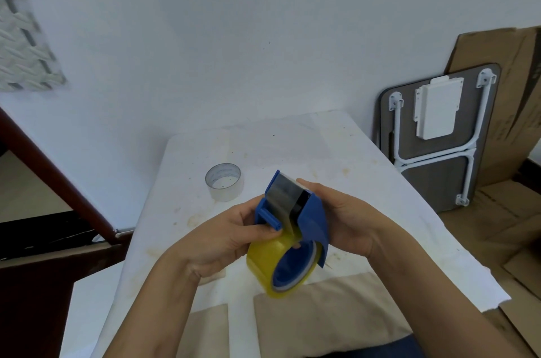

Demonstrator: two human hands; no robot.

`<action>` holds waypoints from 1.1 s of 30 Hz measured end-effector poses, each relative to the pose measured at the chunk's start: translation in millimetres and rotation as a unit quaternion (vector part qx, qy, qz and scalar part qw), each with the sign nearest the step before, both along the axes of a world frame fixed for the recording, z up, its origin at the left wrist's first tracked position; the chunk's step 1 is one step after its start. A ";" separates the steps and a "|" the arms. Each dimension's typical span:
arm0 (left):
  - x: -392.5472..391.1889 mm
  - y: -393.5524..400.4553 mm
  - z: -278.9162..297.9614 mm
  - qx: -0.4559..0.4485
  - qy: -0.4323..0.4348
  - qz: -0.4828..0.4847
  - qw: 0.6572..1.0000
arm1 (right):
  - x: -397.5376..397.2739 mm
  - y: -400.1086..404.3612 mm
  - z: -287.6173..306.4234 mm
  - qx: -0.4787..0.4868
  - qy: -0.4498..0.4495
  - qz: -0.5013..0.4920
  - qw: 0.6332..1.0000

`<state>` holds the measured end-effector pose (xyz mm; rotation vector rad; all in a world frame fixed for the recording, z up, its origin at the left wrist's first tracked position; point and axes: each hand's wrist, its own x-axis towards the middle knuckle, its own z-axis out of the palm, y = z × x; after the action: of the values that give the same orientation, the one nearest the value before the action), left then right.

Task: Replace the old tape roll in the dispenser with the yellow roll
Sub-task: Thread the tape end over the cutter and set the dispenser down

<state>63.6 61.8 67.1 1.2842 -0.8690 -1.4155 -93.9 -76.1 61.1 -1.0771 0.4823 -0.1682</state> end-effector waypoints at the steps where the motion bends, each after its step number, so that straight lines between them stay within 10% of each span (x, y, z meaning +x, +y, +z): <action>1: -0.1 -0.7 -0.1 0.000 0.006 0.005 1.000 | -0.6 1.0 0.0 0.012 0.006 0.014 1.000; 10: 3.4 -4.1 0.8 0.016 0.030 0.065 0.997 | -4.1 -4.6 1.4 -0.053 0.058 0.104 0.992; 25: 11.7 -16.6 -1.1 0.018 -0.113 0.201 0.973 | 6.6 9.2 -14.3 -0.016 0.024 -0.038 0.999; 29: -2.5 -12.8 11.3 -0.102 -0.348 0.380 0.851 | 8.0 6.2 -9.3 -0.123 0.090 -0.120 0.981; 33: -22.1 -15.2 12.1 -0.285 -0.590 0.294 0.696 | 15.8 7.8 -7.1 -0.215 0.150 -0.181 0.948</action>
<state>41.5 46.6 79.2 1.6710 -1.3655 0.3822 -78.1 -68.3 54.0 -1.4423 0.9499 -0.4531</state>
